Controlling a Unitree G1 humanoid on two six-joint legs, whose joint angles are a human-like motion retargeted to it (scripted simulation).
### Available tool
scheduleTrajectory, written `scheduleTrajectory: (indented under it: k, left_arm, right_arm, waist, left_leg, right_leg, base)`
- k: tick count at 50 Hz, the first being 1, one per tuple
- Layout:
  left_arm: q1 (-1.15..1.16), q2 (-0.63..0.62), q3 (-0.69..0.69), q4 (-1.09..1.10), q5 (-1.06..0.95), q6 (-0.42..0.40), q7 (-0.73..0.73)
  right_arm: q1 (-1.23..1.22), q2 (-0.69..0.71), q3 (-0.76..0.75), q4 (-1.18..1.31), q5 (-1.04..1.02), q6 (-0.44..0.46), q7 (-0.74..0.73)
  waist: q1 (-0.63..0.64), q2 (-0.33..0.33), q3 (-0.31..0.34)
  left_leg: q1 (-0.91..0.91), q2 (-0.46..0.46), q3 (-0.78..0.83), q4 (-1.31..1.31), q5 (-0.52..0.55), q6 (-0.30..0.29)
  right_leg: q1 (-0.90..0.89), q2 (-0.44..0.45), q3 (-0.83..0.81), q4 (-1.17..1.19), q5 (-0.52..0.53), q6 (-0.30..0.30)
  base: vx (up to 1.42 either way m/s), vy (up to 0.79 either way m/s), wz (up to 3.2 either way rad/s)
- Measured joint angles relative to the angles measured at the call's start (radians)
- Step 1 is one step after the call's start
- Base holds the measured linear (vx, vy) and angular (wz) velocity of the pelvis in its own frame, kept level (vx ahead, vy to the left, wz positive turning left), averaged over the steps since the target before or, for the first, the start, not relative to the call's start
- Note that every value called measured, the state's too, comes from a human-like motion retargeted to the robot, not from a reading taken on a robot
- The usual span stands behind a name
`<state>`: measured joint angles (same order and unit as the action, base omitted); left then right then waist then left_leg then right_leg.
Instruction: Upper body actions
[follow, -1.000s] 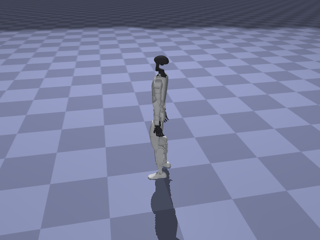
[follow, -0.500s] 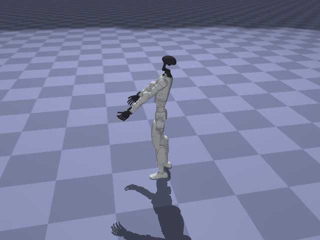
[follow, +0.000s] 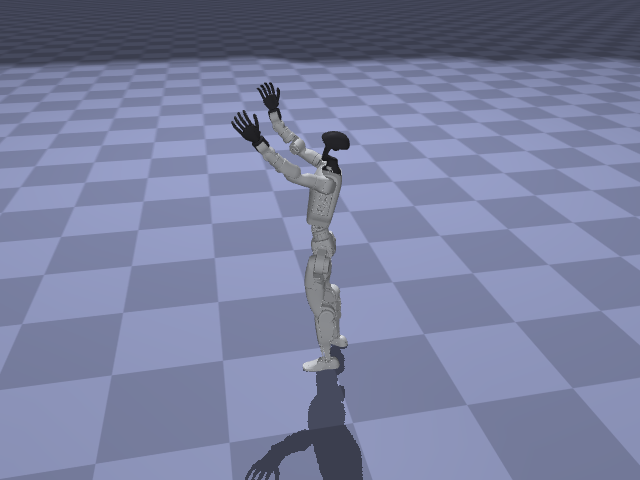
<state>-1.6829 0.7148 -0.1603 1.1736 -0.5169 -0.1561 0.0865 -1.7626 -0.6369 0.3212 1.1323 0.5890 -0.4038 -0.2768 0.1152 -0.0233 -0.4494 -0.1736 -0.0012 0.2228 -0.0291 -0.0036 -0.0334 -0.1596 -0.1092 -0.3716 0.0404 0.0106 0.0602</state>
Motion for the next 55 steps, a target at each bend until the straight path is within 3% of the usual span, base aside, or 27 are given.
scheduleTrajectory:
  k: [5,20,55]
  left_arm:
    - [-0.1,0.025,-0.03,-0.023,-0.072,-0.099,0.123]
    - [-0.14,0.078,-0.039,-0.104,-0.055,-0.162,0.15]
    - [-0.118,0.073,-0.031,-0.076,-0.066,-0.165,0.142]
  right_arm:
    - [-0.115,-0.048,0.068,-0.007,0.068,-0.02,-0.023]
    - [-0.198,-0.107,0.125,-0.007,0.145,-0.041,-0.018]
    - [-0.206,-0.093,0.142,0.007,0.104,-0.05,-0.048]
  waist:
    - [0.022,0.004,0.016]
    - [0.033,0.033,0.031]
    - [0.048,0.021,-0.005]
  left_leg:
    - [-0.012,0.003,0.005,0.002,-0.003,0.0]
    - [-0.025,0.007,0.004,0.004,-0.002,-0.002]
    - [-0.034,0.009,0.01,0.007,0.001,-0.002]
  right_leg:
    - [-0.012,0.003,0.005,0.001,-0.003,0.001]
    - [-0.017,0.008,0.003,-0.001,-0.006,-0.001]
    - [-0.028,0.014,0.015,0.0,-0.003,-0.008]
  base:
    - [-0.14,0.07,-0.05]
    - [-0.05,0.02,0.0]
    - [0.0,0.01,0.0]
